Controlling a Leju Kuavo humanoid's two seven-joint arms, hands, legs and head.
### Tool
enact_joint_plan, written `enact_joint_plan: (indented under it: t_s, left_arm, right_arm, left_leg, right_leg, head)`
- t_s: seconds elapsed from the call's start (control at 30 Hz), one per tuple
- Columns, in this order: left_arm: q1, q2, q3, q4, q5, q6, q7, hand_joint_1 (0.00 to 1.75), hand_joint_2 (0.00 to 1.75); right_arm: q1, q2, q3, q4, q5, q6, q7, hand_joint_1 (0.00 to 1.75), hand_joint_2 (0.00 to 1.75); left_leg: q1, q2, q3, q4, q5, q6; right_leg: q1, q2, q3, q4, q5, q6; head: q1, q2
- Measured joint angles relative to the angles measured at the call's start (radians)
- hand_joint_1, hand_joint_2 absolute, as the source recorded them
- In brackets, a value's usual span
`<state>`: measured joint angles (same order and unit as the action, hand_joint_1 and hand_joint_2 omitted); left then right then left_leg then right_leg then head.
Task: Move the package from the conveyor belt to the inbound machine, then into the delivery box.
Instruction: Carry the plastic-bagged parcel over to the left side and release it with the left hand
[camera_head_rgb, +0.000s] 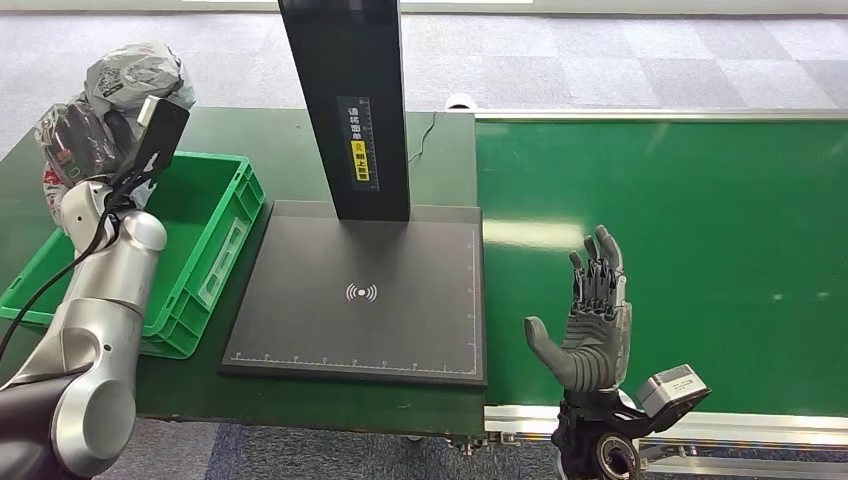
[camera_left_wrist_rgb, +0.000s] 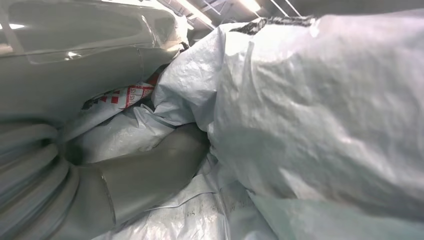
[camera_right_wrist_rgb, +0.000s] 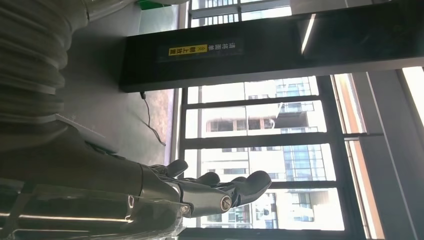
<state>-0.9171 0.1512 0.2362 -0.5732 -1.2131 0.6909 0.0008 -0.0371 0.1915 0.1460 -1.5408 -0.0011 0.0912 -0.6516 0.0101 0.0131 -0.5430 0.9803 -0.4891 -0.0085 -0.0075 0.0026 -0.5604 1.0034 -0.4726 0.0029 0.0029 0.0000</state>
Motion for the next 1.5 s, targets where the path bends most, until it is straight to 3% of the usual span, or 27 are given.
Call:
enact_joint_plan:
  t_s: [0.3, 0.5, 0.53, 0.63, 0.67, 0.83, 1.13, 1.33, 1.5]
  left_arm:
    - [-0.012, 0.010, 0.002, 0.052, -0.018, -0.001, 0.022, 1.75, 1.75]
    - [-0.032, 0.032, -0.011, 0.111, -0.190, -0.059, 0.215, 1.72, 1.75]
    - [-0.034, 0.036, -0.014, 0.120, -0.209, -0.076, 0.233, 1.46, 1.75]
    - [-0.040, 0.043, -0.019, 0.147, -0.234, -0.149, 0.248, 0.20, 1.75]
    - [-0.042, 0.043, -0.020, 0.154, -0.241, -0.180, 0.252, 0.02, 1.75]
    - [-0.046, 0.049, -0.039, 0.185, -0.320, -0.330, 0.359, 0.00, 1.75]
    - [-0.051, 0.080, -0.051, 0.208, -0.347, -0.338, 0.403, 0.00, 1.75]
    - [-0.051, 0.081, -0.026, 0.220, -0.256, -0.352, 0.321, 0.00, 1.75]
    - [-0.064, 0.065, 0.052, 0.229, -0.095, -0.440, 0.197, 0.00, 1.75]
  right_arm:
    - [0.001, 0.000, 0.002, -0.001, 0.001, 0.000, 0.003, 0.00, 1.75]
    - [0.010, 0.000, 0.001, -0.022, 0.016, 0.001, 0.027, 0.00, 1.75]
    - [0.013, 0.000, 0.001, -0.025, 0.018, 0.002, 0.029, 0.00, 1.75]
    - [0.018, 0.000, 0.001, -0.027, 0.021, 0.003, 0.034, 0.00, 1.75]
    - [0.019, 0.000, 0.001, -0.027, 0.021, 0.003, 0.034, 0.00, 1.75]
    - [0.021, -0.004, 0.002, -0.027, 0.020, 0.011, 0.032, 0.00, 1.75]
    - [0.021, -0.008, 0.012, -0.024, 0.013, 0.009, 0.030, 0.00, 1.75]
    - [0.021, -0.009, 0.015, -0.024, 0.012, 0.000, 0.029, 0.00, 1.75]
    - [0.021, -0.010, 0.014, -0.024, 0.012, 0.000, 0.029, 0.00, 1.75]
  left_leg:
    - [0.000, -0.001, 0.000, 0.000, 0.000, 0.000]
    - [0.000, 0.000, 0.000, 0.000, 0.000, 0.000]
    - [0.000, 0.000, 0.000, 0.000, 0.000, 0.000]
    - [0.000, -0.001, 0.000, 0.000, 0.000, 0.000]
    - [0.000, -0.001, 0.000, 0.000, 0.000, 0.000]
    - [0.000, 0.000, -0.001, 0.000, 0.000, 0.000]
    - [0.000, 0.000, -0.001, 0.000, 0.000, 0.000]
    - [0.000, -0.001, -0.001, 0.000, 0.000, 0.000]
    - [0.000, -0.001, 0.000, 0.000, 0.000, 0.000]
  right_leg:
    - [0.000, -0.001, 0.000, 0.000, 0.000, 0.000]
    - [0.000, 0.000, 0.000, 0.000, 0.000, 0.000]
    - [0.000, -0.001, -0.001, 0.000, 0.000, 0.000]
    - [0.000, -0.001, -0.001, 0.000, 0.000, 0.000]
    - [0.000, -0.001, -0.001, 0.000, 0.000, 0.000]
    - [0.000, -0.001, -0.001, 0.000, 0.000, 0.000]
    - [0.000, -0.001, -0.001, 0.000, 0.000, 0.000]
    - [0.000, -0.001, -0.001, 0.000, 0.000, 0.000]
    - [0.000, -0.001, -0.001, 0.000, 0.000, 0.000]
  head:
    - [0.000, 0.000]
    - [0.000, 0.000]
    - [0.000, 0.000]
    - [0.000, 0.000]
    - [0.000, 0.000]
    - [0.000, 0.000]
    - [0.000, 0.000]
    - [0.000, 0.000]
    - [0.000, 0.000]
